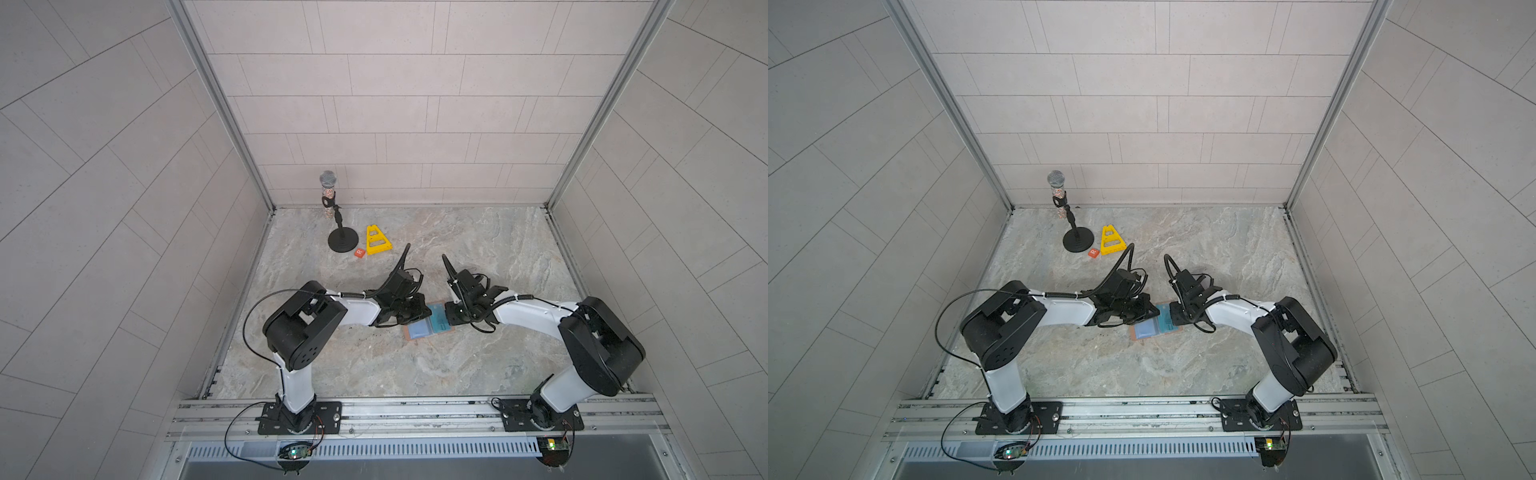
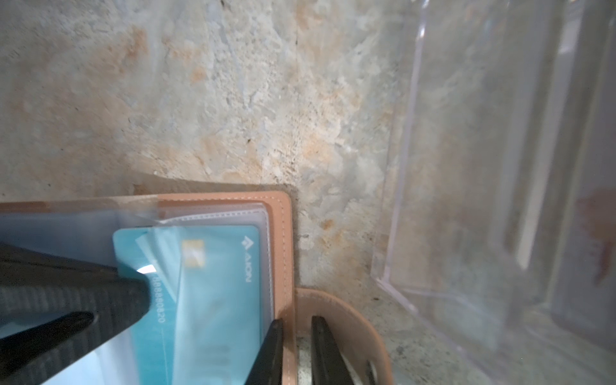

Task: Insert credit cards into a card holder
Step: Insert the credit card into the card slot.

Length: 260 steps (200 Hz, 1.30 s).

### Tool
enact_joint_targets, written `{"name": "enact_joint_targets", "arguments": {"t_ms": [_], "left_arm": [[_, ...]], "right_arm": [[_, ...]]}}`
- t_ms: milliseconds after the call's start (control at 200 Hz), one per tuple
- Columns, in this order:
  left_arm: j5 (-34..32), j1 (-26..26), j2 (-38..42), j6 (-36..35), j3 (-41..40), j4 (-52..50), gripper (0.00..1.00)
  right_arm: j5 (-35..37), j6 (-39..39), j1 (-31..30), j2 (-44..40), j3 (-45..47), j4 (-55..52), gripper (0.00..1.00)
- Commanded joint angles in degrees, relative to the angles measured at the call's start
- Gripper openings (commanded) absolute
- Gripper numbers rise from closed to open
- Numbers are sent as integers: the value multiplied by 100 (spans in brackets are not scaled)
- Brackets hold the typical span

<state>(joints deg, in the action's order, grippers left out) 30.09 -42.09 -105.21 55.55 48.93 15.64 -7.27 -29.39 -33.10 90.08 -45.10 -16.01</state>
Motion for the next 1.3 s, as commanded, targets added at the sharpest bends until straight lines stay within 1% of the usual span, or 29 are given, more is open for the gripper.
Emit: {"name": "enact_joint_targets", "arguments": {"t_ms": [0, 75, 190, 420, 470, 576, 656, 736, 776, 826, 881, 946, 1046, 1161, 1296], "left_arm": [[-8, -157, -144, -12, -76, -140, 6], [-28, -151, -93, -83, -76, -233, 8], [-106, -153, 46, -278, -37, -551, 15], [-484, -155, 543, -924, 166, -1670, 36], [-605, -153, 660, -1067, 227, -1921, 39], [-780, -158, 790, -1310, 326, -2304, 41], [-758, -166, 737, -1380, 414, -2459, 39], [-625, -173, 612, -1555, 487, -2447, 33], [-480, -186, 540, -1590, 516, -2366, 28], [-323, -204, 463, -1606, 558, -2276, 18], [-177, -217, 354, -1609, 591, -2134, 10], [-42, -216, 249, -1578, 608, -1990, 3], [-116, -213, 122, -1559, 633, -1983, 0], [-192, -222, 18, -1563, 661, -2030, 0], [-88, -226, -101, -1540, 654, -1836, 0]], "right_arm": [[-25, -41, -80, 91, 98, -214, 18], [5, -40, -82, 57, 98, -227, 18], [62, -23, -82, -21, 89, -299, 18], [181, -14, -81, -140, 99, -392, 19], [182, -14, -74, -140, 98, -401, 20], [173, -14, -82, -140, 97, -394, 20], [164, -14, -82, -126, 92, -394, 20], [157, -14, -76, -105, 89, -383, 20], [155, -14, -77, -92, 97, -377, 20], [147, -17, -79, -83, 98, -360, 20], [138, -23, -88, -63, 111, -348, 20], [129, -36, -89, -52, 116, -326, 20], [120, -41, -83, -53, 116, -324, 20], [129, -41, -82, -70, 126, -333, 20], [104, -49, -82, -74, 133, -307, 20]]}}
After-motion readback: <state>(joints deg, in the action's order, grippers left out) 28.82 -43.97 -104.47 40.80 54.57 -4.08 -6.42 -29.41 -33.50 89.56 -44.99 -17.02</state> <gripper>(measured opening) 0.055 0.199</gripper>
